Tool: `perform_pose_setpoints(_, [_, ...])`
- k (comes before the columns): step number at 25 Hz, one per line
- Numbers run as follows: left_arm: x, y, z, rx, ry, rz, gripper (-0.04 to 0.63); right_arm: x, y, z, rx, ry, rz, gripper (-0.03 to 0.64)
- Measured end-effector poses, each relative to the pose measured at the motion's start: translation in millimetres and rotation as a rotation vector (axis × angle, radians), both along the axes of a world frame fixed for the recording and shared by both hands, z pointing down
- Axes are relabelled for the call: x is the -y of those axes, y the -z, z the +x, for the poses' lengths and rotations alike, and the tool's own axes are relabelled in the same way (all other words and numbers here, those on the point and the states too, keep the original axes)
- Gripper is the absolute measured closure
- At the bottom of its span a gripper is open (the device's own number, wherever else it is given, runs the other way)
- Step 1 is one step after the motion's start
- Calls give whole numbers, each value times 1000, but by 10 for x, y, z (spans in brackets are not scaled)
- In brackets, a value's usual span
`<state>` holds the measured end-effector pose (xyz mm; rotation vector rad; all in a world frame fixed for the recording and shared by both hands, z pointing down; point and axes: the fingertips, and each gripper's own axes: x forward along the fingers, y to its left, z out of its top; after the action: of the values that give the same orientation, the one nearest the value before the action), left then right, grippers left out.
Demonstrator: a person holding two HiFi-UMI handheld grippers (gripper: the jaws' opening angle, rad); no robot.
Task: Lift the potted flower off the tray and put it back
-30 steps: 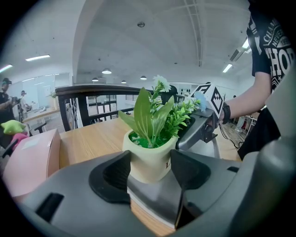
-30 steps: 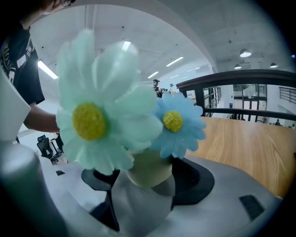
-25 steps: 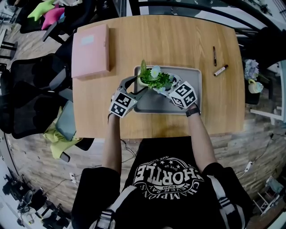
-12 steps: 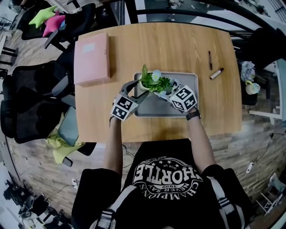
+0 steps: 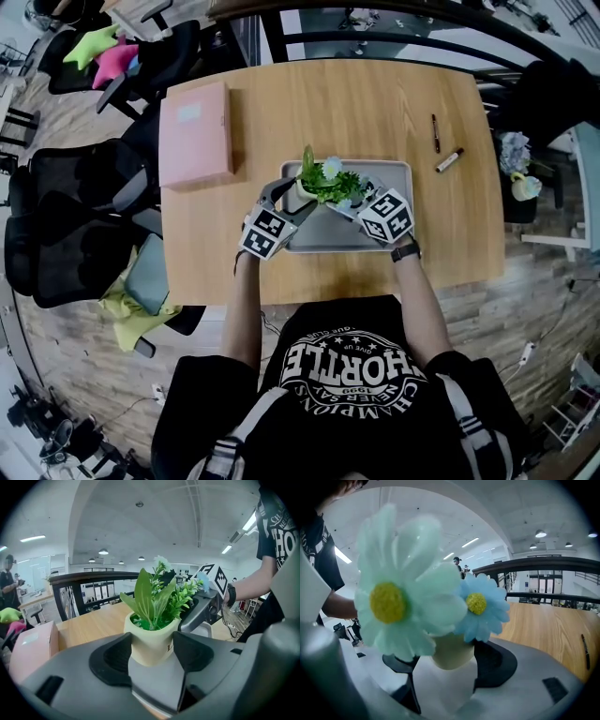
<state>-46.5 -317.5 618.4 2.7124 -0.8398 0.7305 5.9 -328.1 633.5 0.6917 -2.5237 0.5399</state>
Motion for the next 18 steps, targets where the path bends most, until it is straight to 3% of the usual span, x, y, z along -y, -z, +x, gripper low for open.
perform_pose_setpoints(18, [-102, 423, 104, -92, -14, 35, 304, -125, 464, 139, 17, -45, 31, 252])
